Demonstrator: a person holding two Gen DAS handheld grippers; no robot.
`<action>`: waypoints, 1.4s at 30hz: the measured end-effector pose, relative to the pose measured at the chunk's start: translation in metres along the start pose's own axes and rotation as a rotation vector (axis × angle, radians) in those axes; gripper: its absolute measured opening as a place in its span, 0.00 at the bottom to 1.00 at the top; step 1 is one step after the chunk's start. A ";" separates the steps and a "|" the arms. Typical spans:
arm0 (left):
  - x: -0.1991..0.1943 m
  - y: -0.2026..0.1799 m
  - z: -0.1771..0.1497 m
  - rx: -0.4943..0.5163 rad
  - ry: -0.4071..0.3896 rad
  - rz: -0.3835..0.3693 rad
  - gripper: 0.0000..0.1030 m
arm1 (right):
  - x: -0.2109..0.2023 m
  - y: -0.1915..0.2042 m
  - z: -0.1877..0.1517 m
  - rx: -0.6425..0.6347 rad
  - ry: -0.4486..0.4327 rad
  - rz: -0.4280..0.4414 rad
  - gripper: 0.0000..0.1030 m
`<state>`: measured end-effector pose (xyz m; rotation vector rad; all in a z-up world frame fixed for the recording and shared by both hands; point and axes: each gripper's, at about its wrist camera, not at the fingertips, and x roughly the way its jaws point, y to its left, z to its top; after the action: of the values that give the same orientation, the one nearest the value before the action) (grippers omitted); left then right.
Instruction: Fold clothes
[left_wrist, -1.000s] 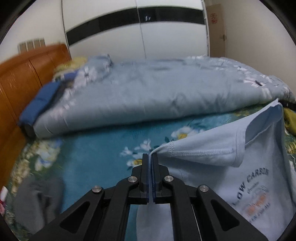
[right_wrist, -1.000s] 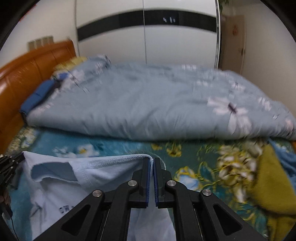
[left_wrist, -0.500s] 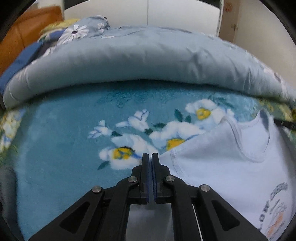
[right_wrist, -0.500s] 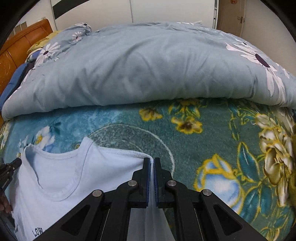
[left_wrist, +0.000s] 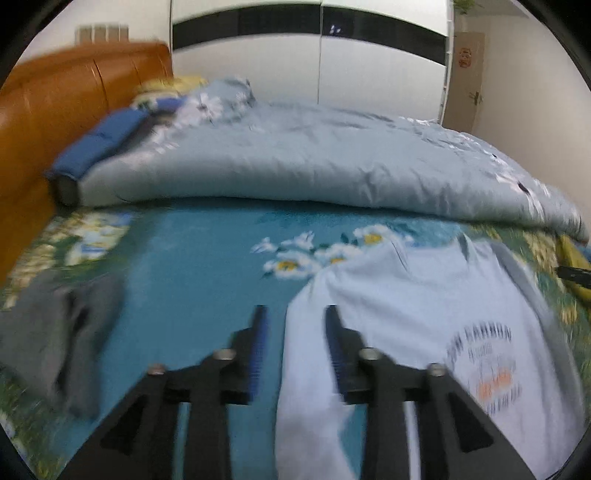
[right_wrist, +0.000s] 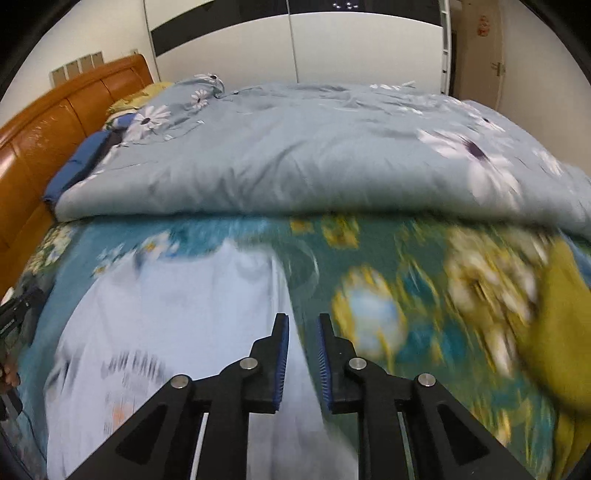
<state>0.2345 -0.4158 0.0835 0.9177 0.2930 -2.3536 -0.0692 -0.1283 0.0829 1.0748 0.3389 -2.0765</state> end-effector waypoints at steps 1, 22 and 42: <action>-0.014 -0.006 -0.012 0.006 -0.019 0.005 0.38 | -0.015 -0.001 -0.020 0.005 0.007 0.014 0.17; -0.106 -0.037 -0.064 -0.056 -0.094 -0.017 0.39 | -0.057 0.013 -0.153 0.046 0.094 0.125 0.02; -0.083 -0.006 -0.092 -0.124 0.017 0.044 0.39 | -0.045 -0.148 -0.011 0.249 -0.022 -0.359 0.02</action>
<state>0.3302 -0.3374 0.0712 0.8762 0.4157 -2.2611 -0.1548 0.0005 0.0957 1.2048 0.2833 -2.4998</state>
